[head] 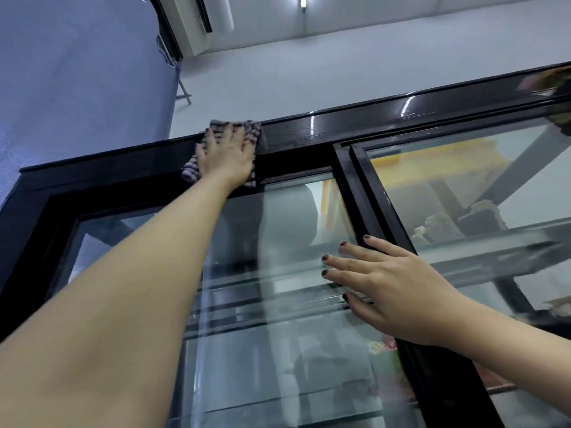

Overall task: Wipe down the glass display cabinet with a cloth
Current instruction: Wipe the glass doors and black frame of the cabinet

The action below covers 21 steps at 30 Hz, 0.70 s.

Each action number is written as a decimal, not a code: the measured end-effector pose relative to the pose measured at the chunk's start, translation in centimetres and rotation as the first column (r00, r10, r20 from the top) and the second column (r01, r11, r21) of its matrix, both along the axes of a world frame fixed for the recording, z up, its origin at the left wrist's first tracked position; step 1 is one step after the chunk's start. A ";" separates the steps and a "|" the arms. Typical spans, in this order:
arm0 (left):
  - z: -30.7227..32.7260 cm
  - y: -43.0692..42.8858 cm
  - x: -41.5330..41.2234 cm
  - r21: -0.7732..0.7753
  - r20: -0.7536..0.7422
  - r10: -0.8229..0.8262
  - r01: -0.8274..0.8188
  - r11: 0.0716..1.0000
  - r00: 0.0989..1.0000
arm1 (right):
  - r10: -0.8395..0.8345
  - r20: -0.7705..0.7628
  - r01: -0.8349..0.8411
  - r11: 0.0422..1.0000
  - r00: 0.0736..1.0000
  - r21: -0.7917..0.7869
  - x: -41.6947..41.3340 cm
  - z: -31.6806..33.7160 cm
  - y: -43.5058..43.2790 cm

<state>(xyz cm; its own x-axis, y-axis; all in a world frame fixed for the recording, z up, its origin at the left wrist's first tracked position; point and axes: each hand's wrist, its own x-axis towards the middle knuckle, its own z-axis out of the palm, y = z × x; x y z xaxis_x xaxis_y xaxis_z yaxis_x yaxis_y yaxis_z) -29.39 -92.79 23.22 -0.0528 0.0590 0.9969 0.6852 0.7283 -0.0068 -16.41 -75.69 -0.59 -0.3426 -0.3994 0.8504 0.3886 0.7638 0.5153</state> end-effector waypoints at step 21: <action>-4.5 12.6 9.3 -0.431 -0.076 -0.335 0.272 0.860 0.939 | -0.010 -0.383 -0.235 0.774 0.924 -0.588 1.8 -3.5 4.0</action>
